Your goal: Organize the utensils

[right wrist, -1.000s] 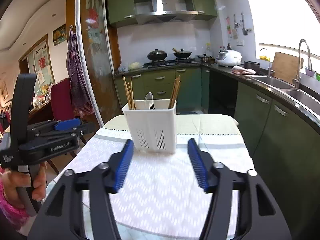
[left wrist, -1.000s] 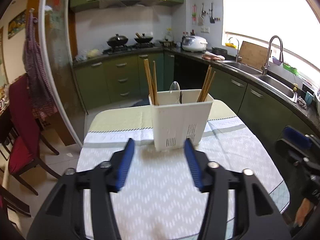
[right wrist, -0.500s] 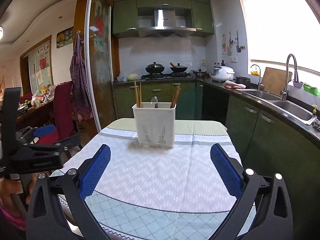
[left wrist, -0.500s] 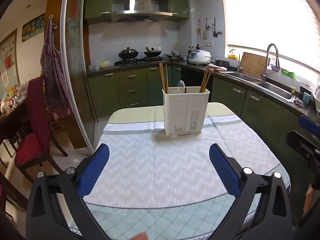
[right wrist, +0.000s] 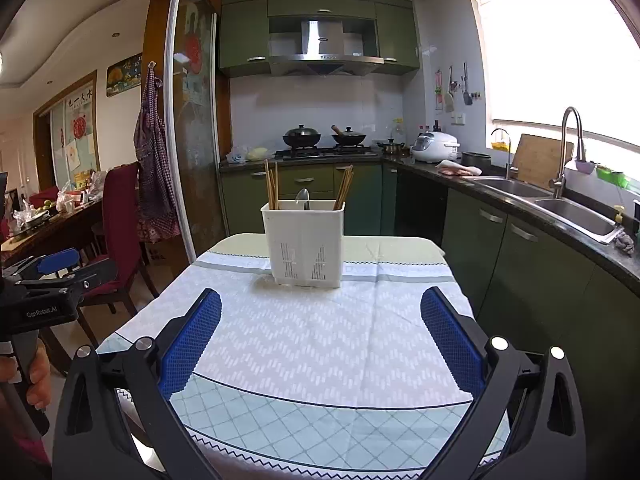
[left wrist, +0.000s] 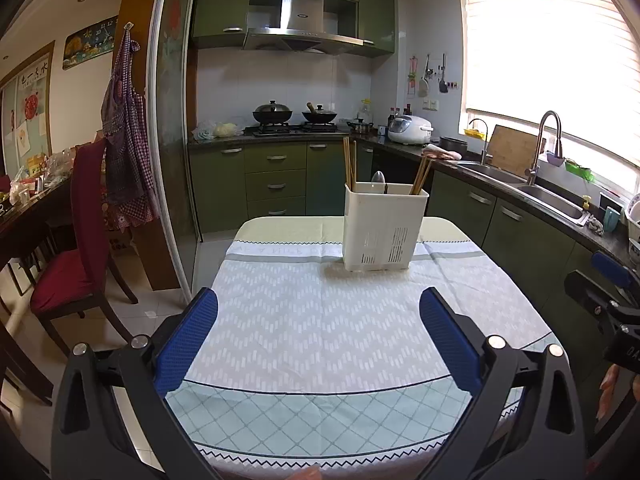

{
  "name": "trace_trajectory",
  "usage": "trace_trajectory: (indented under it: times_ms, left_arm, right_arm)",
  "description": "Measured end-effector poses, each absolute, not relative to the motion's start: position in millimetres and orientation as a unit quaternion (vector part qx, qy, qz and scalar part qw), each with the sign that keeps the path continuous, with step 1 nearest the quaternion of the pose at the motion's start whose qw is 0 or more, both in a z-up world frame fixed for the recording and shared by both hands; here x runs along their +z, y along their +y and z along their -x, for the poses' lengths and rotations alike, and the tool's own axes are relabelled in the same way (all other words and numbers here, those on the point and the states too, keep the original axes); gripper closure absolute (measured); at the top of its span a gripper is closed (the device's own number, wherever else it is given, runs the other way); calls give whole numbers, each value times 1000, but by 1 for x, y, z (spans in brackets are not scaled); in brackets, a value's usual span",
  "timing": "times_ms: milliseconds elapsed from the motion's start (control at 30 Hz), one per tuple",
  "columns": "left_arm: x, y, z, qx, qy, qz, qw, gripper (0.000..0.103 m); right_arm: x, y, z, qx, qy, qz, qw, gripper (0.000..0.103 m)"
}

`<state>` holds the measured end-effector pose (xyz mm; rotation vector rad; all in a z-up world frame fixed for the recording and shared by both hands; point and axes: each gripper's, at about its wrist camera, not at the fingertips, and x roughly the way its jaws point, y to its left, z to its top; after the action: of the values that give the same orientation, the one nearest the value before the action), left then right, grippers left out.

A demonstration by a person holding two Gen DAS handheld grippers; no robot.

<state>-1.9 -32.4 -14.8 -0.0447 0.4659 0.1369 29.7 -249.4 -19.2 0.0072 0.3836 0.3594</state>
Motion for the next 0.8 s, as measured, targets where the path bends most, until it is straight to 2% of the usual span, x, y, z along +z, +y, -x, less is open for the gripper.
trace_trajectory:
  times_ms: [800]
  left_arm:
    - [-20, -36, -1, 69, 245, 19, 967, 7]
  right_arm:
    - [-10, -250, -28, 168, 189, 3, 968, 5]
